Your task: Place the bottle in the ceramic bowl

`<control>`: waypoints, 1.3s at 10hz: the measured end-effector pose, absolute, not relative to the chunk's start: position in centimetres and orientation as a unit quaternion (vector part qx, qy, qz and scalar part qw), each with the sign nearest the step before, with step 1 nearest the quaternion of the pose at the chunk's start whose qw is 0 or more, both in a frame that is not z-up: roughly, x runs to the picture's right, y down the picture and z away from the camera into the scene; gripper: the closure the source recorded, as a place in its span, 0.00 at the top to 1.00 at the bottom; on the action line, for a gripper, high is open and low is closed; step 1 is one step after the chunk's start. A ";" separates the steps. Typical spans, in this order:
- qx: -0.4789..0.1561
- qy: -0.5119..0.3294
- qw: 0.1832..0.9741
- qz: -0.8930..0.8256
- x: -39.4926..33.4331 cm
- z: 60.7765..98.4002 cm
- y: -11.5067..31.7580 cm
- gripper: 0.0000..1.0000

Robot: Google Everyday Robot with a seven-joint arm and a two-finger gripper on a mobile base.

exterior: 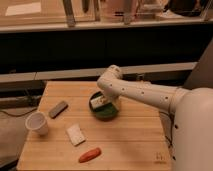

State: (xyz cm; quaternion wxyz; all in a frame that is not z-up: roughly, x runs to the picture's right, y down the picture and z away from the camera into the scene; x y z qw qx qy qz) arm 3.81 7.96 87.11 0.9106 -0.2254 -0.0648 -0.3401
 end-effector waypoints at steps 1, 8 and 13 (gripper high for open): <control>-0.225 -0.064 0.911 -0.340 3.8 87.1 8.0 0.80; -0.222 -0.062 0.913 -0.337 4.2 87.2 8.0 0.80; -0.220 -0.060 0.915 -0.334 4.5 87.2 8.0 0.80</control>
